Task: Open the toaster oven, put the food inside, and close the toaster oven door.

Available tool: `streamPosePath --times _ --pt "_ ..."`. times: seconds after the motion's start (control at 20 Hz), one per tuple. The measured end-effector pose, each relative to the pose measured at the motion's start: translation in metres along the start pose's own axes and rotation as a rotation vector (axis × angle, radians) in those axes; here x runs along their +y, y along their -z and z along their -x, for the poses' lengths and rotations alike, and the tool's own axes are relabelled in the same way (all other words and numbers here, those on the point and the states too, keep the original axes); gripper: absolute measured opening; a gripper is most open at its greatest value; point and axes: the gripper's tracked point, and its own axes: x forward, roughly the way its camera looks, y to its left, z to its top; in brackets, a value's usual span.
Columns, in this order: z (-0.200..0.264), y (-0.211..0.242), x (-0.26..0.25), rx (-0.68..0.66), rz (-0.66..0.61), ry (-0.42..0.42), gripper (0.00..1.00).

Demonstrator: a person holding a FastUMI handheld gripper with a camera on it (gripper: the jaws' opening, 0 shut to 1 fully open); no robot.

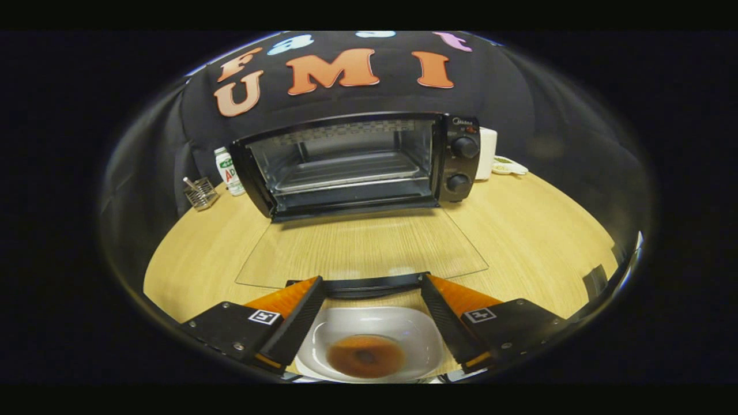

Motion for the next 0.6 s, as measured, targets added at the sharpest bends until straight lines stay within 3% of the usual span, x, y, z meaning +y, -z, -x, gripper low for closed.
streamPosePath --times 0.2,0.6 --pt "0.005 0.004 -0.001 0.014 0.015 0.004 1.0" --pt "0.066 0.022 -0.012 0.002 0.039 0.039 1.0"
